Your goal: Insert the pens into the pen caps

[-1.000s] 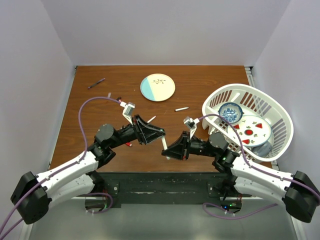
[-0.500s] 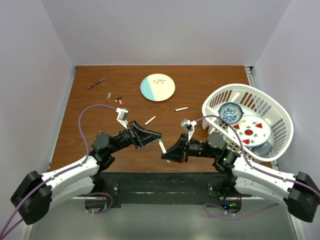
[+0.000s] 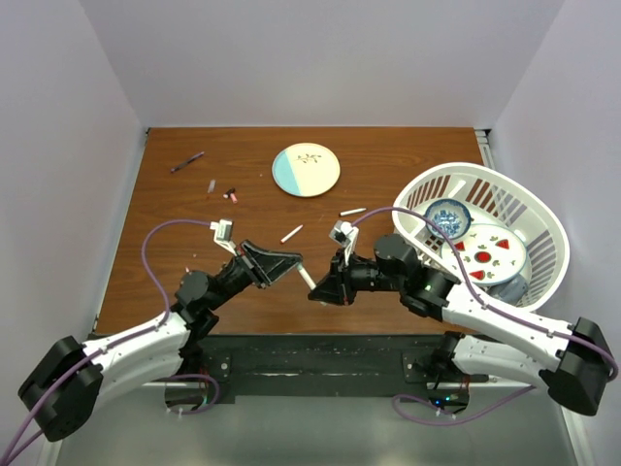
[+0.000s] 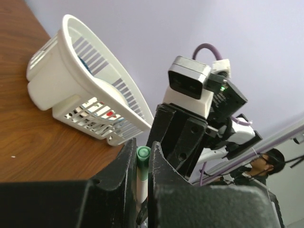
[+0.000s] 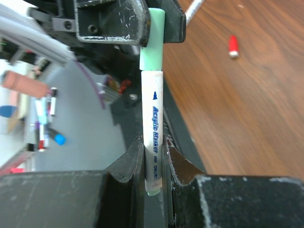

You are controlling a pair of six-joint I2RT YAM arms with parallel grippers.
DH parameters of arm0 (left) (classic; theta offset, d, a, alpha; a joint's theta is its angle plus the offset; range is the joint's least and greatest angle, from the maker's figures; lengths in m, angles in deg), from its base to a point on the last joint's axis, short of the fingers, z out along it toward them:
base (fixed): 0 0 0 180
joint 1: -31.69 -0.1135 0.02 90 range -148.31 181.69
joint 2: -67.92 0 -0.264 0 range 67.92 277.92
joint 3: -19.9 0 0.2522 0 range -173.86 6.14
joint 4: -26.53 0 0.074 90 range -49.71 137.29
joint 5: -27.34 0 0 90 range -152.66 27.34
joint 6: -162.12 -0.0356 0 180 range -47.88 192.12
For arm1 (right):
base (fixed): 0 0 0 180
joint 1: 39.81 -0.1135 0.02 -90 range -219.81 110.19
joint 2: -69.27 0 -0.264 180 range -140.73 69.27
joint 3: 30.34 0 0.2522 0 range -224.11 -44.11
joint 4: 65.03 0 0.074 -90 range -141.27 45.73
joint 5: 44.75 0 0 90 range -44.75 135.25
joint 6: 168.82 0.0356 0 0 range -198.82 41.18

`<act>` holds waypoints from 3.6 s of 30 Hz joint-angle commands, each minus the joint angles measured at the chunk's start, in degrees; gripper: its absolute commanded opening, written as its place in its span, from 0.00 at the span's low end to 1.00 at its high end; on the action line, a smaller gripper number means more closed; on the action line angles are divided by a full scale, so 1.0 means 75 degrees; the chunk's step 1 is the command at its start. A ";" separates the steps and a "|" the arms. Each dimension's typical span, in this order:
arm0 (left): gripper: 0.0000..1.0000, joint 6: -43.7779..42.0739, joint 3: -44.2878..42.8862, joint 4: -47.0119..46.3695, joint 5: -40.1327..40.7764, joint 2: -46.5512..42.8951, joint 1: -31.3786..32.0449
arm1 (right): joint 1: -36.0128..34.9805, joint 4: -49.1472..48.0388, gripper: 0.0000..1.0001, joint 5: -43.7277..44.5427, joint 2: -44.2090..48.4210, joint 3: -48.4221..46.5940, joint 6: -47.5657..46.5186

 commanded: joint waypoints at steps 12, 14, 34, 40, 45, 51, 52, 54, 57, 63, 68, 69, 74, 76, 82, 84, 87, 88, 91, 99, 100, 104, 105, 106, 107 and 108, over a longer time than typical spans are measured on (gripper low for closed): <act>0.00 0.0142 0.1056 -0.0825 -0.0812 0.0622 0.0980 | 0.0298 -0.2001 0.00 0.1964 -0.0351 -0.1199 -0.0105; 0.00 0.0154 0.0928 -0.0746 -0.0801 0.0797 0.1155 | 0.0322 -0.1990 0.00 0.1929 -0.0585 -0.1374 -0.0117; 0.00 -0.0492 0.0844 -0.0990 -0.0249 0.1651 0.2644 | 0.1107 -0.2482 0.00 0.1730 -0.0915 -0.2289 0.0072; 0.00 -0.0010 0.0939 -0.1683 -0.0449 0.2192 0.3031 | 0.1130 -0.2482 0.00 0.1729 -0.0844 -0.2418 -0.0737; 0.00 -0.0233 0.0528 -0.0327 -0.0379 0.1854 0.3160 | 0.1142 -0.2539 0.00 0.2045 -0.0810 -0.2384 -0.0948; 0.00 -0.0770 0.0271 0.0765 0.0263 0.1689 0.3639 | 0.1808 -0.2856 0.00 0.1731 -0.0809 -0.2488 -0.0318; 0.00 -0.0877 0.0096 0.0941 0.0428 0.1712 0.3826 | 0.1810 -0.2776 0.00 0.1776 -0.0786 -0.2547 -0.0362; 0.00 -0.1087 -0.0046 0.1504 0.0768 0.1689 0.3910 | 0.1810 -0.2599 0.00 0.1835 -0.0820 -0.2711 -0.0305; 0.00 -0.1147 -0.0069 0.1587 0.1038 0.1595 0.3934 | 0.1787 -0.2681 0.00 0.1788 -0.1007 -0.2793 -0.0070; 0.00 -0.1709 -0.0643 0.2488 0.1332 0.1595 0.3945 | 0.1752 -0.2459 0.00 0.2279 -0.1348 -0.2992 -0.0022; 0.00 -0.1734 -0.0410 0.2315 0.0911 0.1467 0.3934 | 0.1879 -0.2342 0.00 0.2351 -0.1465 -0.3250 -0.0397; 0.00 -0.1722 -0.0340 0.2221 0.0829 0.1454 0.3934 | 0.1938 -0.2341 0.00 0.2188 -0.1500 -0.3308 -0.0363; 0.00 -0.1313 -0.0164 0.1962 0.0314 0.1302 0.3934 | 0.2021 -0.2785 0.00 0.2057 -0.1571 -0.3344 -0.0316; 0.00 -0.1206 0.0000 0.1742 0.0243 0.1138 0.3934 | 0.2044 -0.2938 0.00 0.1976 -0.1606 -0.3298 -0.0246; 0.00 -0.0586 0.0680 0.0664 -0.0237 0.1068 0.3945 | 0.2349 -0.3501 0.00 0.1601 -0.1582 -0.3215 0.0211; 0.00 -0.0503 0.0599 0.0824 -0.0274 0.0975 0.3957 | 0.2349 -0.3443 0.00 0.1414 -0.1652 -0.3297 0.0177; 0.00 -0.0678 0.0318 0.1796 0.0229 0.0764 0.4050 | 0.2302 -0.3617 0.00 0.1342 -0.1933 -0.3216 0.0445; 0.00 -0.0667 0.0329 0.1763 0.0323 0.0728 0.4063 | 0.2256 -0.3735 0.00 0.1424 -0.1957 -0.3111 0.0481; 0.00 -0.0632 0.0235 0.1833 0.0652 0.0658 0.4063 | 0.2080 -0.3969 0.00 0.1565 -0.1981 -0.2923 0.0551; 0.00 -0.1779 -0.1989 0.5066 0.3055 -0.0385 0.3642 | 0.1997 -0.3280 0.10 0.0980 -0.1431 -0.1567 0.0481; 0.00 -0.1908 -0.2200 0.5543 0.3078 -0.0351 0.3490 | 0.1986 -0.3117 0.16 0.0747 -0.1291 -0.1377 0.0377; 0.00 -0.2307 -0.3137 0.6518 0.2961 -0.0070 0.2554 | 0.1986 -0.1433 0.44 0.0722 -0.0132 -0.0358 -0.0080; 0.00 -0.2377 -0.3279 0.6729 0.2973 -0.0011 0.2435 | 0.1997 -0.1091 0.49 0.0710 0.0462 -0.0008 -0.0163; 0.00 -0.2563 -0.3396 0.7033 0.2973 0.0071 0.2341 | 0.1986 -0.0275 0.63 0.0745 0.0724 0.0135 -0.0233; 0.00 -0.2646 -0.3641 0.7175 0.3042 0.0269 0.2212 | 0.1986 0.0069 0.67 0.0861 0.1005 0.0264 -0.0327; 0.00 -0.2694 -0.3760 0.7362 0.3090 0.0398 0.2130 | 0.1997 0.0328 0.71 0.0908 0.1611 0.0567 -0.0304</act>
